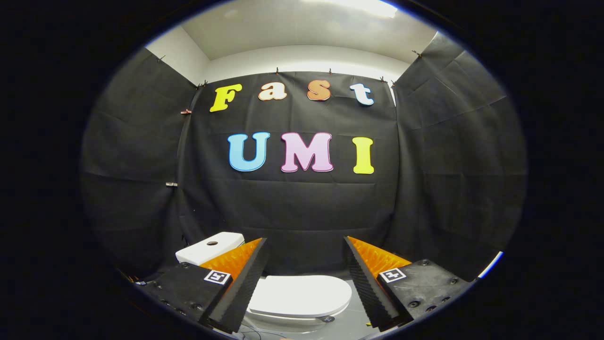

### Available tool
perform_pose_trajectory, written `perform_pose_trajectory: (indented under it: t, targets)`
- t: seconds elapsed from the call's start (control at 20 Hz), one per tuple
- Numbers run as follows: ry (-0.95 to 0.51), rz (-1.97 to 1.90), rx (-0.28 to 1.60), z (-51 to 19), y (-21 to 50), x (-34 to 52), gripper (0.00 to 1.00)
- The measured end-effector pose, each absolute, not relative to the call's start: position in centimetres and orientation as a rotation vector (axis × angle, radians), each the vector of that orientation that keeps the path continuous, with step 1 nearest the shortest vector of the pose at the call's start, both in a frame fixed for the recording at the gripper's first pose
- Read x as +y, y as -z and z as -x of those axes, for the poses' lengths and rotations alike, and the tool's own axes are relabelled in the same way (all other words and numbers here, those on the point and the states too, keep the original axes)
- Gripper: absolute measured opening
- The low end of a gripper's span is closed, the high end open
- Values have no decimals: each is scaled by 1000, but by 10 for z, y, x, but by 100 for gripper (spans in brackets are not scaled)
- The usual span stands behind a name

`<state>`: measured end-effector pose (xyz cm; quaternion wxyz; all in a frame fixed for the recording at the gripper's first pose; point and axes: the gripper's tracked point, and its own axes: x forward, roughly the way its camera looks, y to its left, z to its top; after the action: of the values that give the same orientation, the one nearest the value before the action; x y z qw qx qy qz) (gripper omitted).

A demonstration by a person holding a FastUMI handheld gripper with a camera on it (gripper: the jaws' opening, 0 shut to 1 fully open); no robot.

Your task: Open the toilet lid.

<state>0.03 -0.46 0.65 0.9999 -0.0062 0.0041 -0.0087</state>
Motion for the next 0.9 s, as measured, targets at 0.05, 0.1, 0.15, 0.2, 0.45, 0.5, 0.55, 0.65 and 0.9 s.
perform_pose_trajectory:
  t: [0.05,0.1,0.15,0.2,0.45,0.5,0.55,0.65,0.9]
  targets:
    - [16,7,6,1,-8,-3,99]
    - [16,3,4,2,-9,-2,99]
    - [17,2,3,3,-9,-3,98]
    - [19,2,4,4,-9,-4,98]
    - [15,-14,22,3,-5,-5,98]
    - [16,-26,26,2,-4,-6,98]
    - [18,-39,30,1,-1,-7,98]
    - [19,-72,43,-2,7,-10,99]
    - [20,-165,113,-18,42,-19,99]
